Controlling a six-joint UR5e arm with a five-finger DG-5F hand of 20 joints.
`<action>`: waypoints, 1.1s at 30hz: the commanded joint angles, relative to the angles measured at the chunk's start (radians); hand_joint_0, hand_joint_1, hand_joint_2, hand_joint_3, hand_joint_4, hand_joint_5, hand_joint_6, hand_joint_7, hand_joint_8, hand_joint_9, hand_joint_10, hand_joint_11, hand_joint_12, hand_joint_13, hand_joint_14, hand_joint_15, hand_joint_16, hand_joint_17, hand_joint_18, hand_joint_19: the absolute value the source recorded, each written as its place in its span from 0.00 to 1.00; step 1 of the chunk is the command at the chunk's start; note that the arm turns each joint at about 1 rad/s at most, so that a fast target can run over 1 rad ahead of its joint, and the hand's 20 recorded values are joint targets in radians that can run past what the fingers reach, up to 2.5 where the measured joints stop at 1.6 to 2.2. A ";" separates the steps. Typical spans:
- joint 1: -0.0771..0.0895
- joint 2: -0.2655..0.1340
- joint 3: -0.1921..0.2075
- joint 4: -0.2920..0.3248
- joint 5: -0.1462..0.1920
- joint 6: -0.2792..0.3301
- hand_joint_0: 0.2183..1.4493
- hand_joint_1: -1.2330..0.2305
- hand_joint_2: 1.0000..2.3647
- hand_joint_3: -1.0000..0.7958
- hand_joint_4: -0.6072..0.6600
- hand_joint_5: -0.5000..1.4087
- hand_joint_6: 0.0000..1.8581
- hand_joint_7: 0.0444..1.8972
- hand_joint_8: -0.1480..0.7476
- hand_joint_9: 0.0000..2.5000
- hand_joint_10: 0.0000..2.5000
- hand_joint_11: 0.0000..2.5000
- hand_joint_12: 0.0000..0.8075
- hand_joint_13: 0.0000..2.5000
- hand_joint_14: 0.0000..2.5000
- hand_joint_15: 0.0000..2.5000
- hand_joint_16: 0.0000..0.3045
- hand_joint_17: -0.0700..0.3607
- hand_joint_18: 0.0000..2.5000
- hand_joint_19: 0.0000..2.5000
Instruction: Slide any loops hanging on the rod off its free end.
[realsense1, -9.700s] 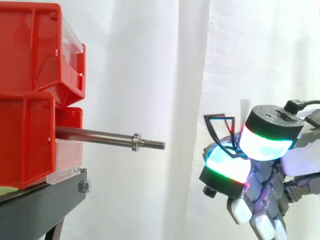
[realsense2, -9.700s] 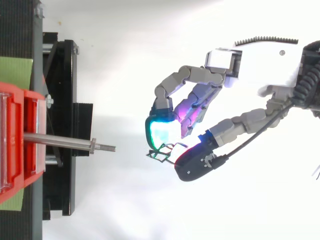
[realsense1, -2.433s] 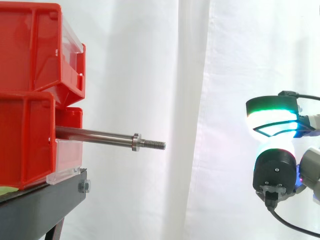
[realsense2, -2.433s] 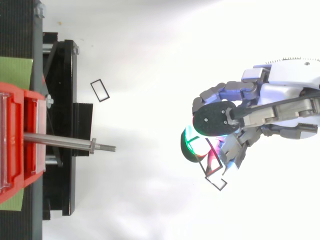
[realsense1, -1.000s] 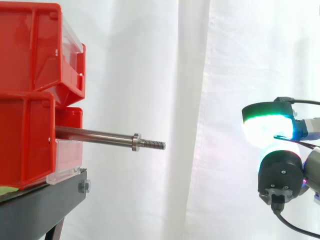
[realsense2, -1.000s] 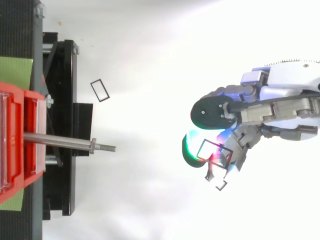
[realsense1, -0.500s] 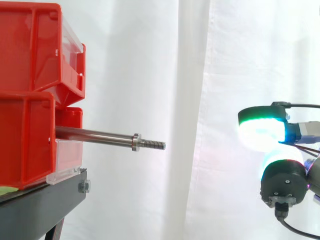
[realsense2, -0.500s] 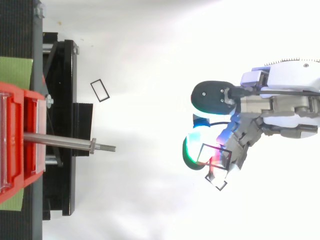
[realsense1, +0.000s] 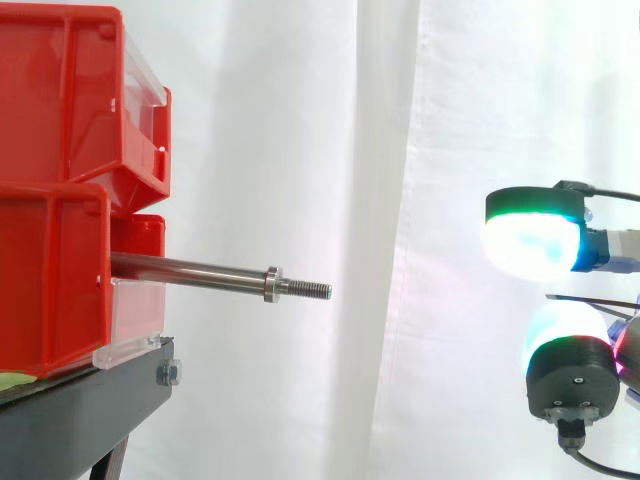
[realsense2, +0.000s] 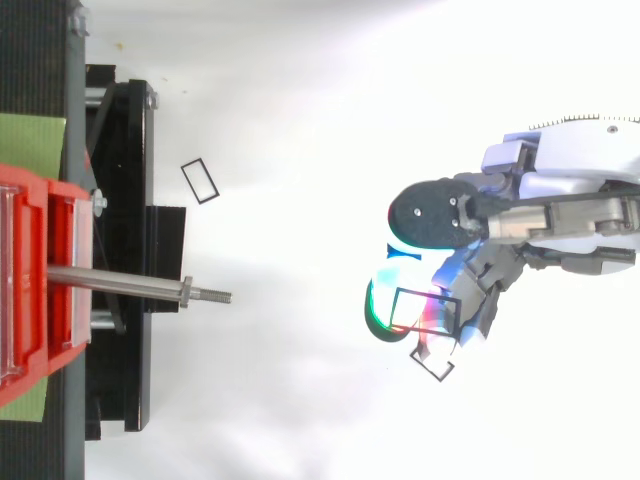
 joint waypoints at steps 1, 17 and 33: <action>-0.001 0.000 0.001 0.000 0.000 0.000 0.18 0.42 0.00 0.28 0.66 0.16 0.46 0.51 0.58 0.48 0.01 0.23 0.44 0.46 0.00 0.12 0.19 0.46 0.46 0.16; -0.004 0.000 0.000 0.000 0.000 -0.008 0.32 0.37 0.01 0.34 0.53 0.16 0.49 0.57 0.52 0.48 0.01 0.25 0.38 0.45 0.00 0.13 0.15 0.40 0.43 0.18; -0.002 0.000 0.000 0.000 0.000 -0.028 0.31 0.39 0.02 0.43 0.47 0.17 0.50 0.57 0.53 0.49 0.01 0.25 0.37 0.44 0.00 0.13 0.15 0.40 0.43 0.18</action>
